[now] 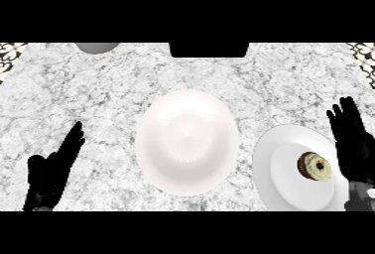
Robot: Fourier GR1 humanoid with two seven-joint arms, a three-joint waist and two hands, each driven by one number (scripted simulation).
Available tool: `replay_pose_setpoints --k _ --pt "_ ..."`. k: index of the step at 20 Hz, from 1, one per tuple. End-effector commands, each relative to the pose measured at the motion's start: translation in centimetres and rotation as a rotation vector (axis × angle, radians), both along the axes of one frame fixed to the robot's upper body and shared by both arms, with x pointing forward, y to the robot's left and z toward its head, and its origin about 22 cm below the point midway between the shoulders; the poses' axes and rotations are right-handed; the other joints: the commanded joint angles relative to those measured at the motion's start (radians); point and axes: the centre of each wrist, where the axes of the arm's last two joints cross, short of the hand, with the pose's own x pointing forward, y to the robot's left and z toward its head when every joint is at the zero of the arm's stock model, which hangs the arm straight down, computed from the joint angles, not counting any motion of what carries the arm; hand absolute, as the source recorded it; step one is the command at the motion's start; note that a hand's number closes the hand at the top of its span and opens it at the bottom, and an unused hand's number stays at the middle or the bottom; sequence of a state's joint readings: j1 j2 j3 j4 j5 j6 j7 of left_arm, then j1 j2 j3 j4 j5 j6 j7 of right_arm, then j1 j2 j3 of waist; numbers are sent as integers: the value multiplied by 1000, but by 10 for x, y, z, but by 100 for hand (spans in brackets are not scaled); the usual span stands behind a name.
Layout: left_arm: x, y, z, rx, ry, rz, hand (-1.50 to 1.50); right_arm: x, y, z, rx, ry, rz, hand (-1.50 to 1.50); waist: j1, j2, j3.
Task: Pick the cupcake from the plate and place it in the plate
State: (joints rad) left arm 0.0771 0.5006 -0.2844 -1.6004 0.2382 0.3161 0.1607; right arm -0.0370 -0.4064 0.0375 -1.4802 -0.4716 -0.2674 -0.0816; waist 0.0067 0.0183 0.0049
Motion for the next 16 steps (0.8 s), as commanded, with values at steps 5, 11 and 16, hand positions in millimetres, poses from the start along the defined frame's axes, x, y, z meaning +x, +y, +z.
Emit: replay_pose_setpoints --k 5,11,16 --pt "31 7 10 -26 -128 23 0 4 -69 43 -70 -149 348 150 -21 -16 -4" --pt "46 18 18 -73 -117 21 0 -36 -100 -22 -258 -267 -43 -150 -28 -12 -1" --pt "74 -4 20 -82 -113 -32 0 -47 -129 -17 -387 -231 243 -150 -15 -16 -5"
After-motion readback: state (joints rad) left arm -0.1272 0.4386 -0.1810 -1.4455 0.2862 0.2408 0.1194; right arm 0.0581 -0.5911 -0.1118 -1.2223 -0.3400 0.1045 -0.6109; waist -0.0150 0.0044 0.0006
